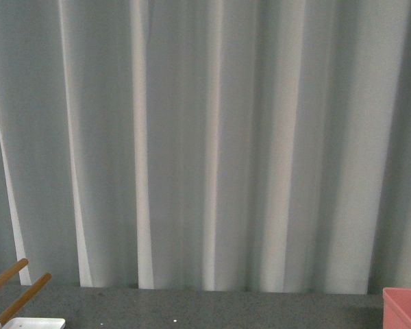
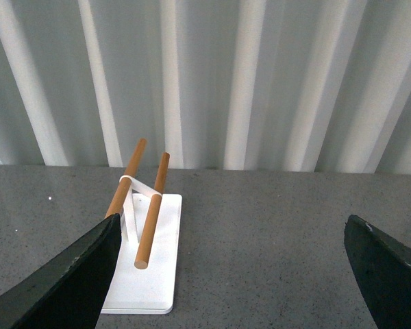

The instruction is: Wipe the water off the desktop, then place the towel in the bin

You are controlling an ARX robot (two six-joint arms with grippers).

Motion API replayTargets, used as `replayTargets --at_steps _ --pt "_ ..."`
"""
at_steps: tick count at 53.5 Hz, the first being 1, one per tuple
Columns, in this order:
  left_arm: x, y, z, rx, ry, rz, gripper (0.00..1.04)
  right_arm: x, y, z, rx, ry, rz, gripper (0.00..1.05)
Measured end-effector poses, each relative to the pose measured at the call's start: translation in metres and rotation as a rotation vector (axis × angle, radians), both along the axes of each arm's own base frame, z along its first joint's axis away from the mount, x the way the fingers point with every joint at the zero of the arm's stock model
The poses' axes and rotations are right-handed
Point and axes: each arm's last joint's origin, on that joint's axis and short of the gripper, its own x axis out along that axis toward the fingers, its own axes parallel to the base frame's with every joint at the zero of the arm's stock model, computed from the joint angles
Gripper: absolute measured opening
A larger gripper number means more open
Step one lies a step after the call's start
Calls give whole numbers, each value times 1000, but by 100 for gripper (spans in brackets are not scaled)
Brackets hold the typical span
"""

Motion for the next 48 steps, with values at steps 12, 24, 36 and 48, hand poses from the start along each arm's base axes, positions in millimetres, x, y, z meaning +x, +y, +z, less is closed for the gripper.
replayTargets --at_steps 12,24,36,48 --pt "0 0 0 0 0 0 98 -22 2 0 1 0 6 3" --pt "0 0 0 0 0 0 98 -37 2 5 2 -14 6 3" --pt "0 0 0 0 0 0 98 -50 2 10 2 -29 6 3" --pt "0 0 0 0 0 0 98 -58 2 12 2 -35 3 3"
